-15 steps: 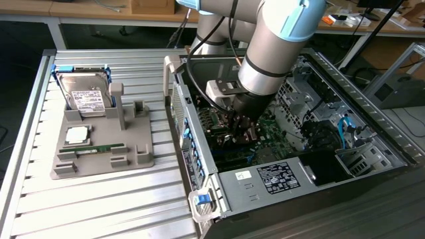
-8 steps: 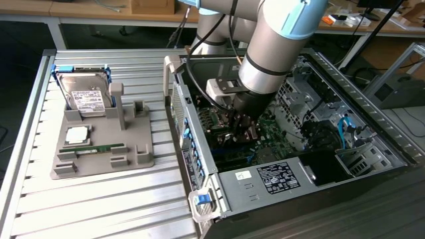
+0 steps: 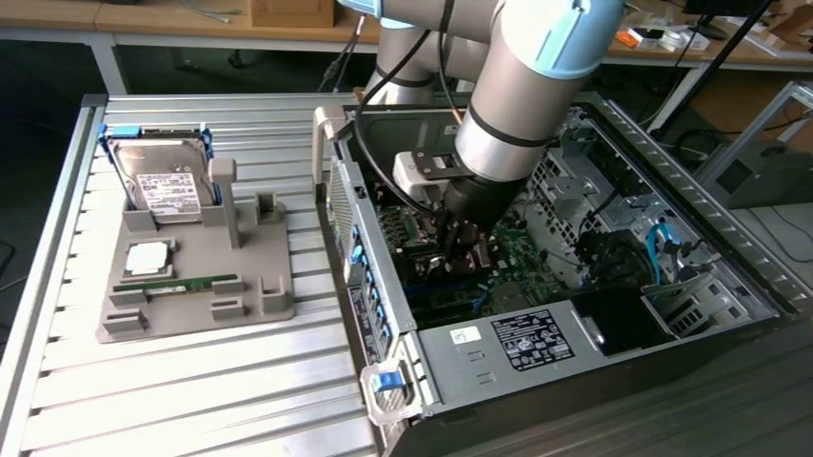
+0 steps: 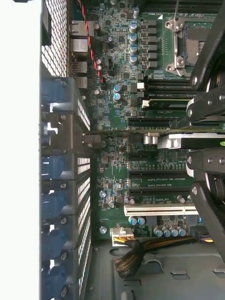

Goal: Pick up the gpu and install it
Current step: 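Insert the gpu into the slot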

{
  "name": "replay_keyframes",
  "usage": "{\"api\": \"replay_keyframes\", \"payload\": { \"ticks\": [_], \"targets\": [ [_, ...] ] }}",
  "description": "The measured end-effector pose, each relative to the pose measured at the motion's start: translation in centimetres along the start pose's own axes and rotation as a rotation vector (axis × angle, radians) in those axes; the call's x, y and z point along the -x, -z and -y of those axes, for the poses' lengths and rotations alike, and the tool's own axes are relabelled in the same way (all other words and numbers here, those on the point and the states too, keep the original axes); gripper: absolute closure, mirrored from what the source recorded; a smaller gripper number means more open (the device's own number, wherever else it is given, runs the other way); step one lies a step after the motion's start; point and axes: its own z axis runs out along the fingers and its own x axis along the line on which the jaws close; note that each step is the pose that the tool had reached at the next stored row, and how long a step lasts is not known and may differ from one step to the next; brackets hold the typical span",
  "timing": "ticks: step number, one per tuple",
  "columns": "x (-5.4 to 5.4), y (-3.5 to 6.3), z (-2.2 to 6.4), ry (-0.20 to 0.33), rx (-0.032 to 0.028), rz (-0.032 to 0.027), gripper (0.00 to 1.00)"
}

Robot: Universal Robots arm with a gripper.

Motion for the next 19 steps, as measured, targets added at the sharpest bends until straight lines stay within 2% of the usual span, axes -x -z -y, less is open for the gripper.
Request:
{"api": "replay_keyframes", "payload": {
  "ticks": [19],
  "targets": [
    [0.00, -0.21, -0.09, -0.007, -0.0001, -0.0013, 0.73]
  ]
}}
